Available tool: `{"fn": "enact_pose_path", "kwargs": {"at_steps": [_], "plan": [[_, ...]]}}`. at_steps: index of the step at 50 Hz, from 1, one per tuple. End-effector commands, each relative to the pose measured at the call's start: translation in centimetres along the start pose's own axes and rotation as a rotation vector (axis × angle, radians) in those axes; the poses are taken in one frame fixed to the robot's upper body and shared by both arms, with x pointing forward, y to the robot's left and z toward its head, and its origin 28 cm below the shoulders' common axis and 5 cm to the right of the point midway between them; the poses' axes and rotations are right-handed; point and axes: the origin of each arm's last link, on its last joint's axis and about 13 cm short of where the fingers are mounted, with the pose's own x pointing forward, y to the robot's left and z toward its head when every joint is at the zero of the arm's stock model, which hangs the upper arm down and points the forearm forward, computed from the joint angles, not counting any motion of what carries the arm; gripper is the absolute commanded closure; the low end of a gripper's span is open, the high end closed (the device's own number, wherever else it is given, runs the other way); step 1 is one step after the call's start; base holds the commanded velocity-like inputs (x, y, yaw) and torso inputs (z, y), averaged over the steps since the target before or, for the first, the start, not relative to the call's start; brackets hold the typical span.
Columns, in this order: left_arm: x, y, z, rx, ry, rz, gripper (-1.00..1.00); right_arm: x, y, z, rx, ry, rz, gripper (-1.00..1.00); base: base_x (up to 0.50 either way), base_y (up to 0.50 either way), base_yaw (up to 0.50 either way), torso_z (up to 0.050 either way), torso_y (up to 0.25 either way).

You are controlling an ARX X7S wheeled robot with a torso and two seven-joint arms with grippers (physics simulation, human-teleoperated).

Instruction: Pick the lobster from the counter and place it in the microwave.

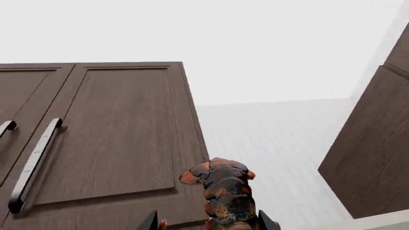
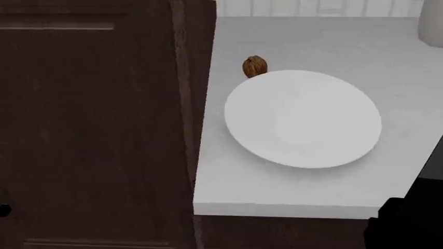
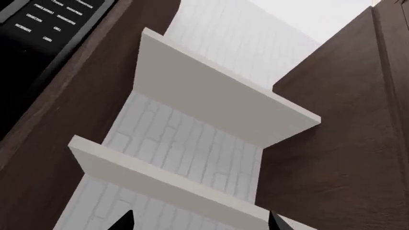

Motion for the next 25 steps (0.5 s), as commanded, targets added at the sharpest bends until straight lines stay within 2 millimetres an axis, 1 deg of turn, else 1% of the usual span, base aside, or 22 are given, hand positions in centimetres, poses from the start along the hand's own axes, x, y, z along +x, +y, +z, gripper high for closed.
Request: {"fn": "enact_pose_path", "kwargs": {"at_steps": [1,25], "plan": [[0.21,-0.37,0.37,-0.060,-0.004,-0.014,1.00,0.35,-0.24,0.24,-0.004,-0.033,-0.007,-1.00,0.00,0.50,0.00,0.000,0.000],[0.22,-0.44,0.28,-0.059,-0.001,-0.017,1.00,0.20,-0.29,0.17,-0.005,-0.032,-0.008,-1.00,0.00,0.50,0.00,0.000,0.000]]}}
